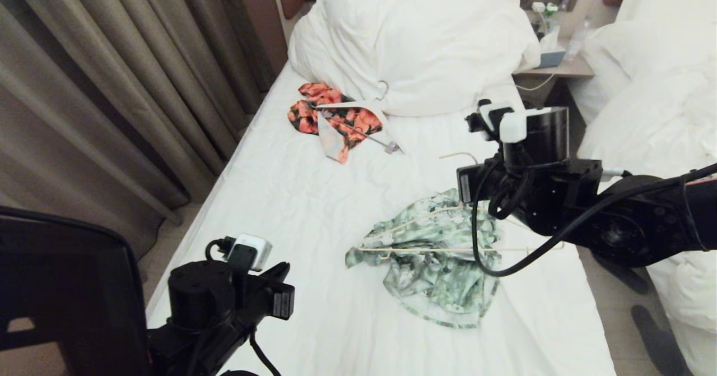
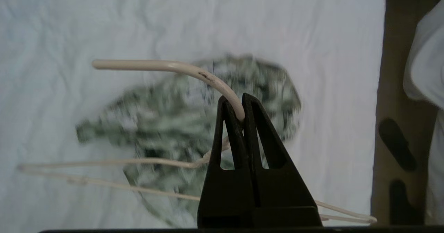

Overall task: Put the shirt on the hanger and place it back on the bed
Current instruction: Place the hanger on the bed

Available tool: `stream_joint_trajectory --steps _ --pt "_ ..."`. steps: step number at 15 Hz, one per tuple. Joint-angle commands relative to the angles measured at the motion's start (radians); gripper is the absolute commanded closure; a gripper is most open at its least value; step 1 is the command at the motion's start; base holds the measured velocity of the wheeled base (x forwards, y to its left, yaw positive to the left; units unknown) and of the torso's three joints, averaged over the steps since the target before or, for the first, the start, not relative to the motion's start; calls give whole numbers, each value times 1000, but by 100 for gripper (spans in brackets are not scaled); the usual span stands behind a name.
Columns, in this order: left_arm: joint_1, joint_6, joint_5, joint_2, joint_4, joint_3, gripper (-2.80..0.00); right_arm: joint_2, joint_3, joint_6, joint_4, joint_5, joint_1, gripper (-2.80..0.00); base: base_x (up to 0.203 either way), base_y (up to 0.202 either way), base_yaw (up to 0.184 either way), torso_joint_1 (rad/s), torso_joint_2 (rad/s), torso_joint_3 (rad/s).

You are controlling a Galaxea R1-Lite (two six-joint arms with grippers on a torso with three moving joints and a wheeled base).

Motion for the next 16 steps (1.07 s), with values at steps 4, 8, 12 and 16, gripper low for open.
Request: stream_joint_trajectory --steps 4,8,12,16 --pt "18 2 7 -67 -8 -48 0 150 59 53 -9 -3 -36 -258 0 0 0 0 0 0" --pt "48 33 19 -86 -8 -84 0 153 90 53 -4 -6 -47 -280 0 0 0 0 0 0" --pt "99 28 31 -127 -8 -90 0 -15 217 35 -4 -7 -47 0 0 0 0 0 0 0" --pt "100 27 32 -215 -8 -68 0 -207 359 29 -8 -8 -51 0 0 0 0 0 0 0"
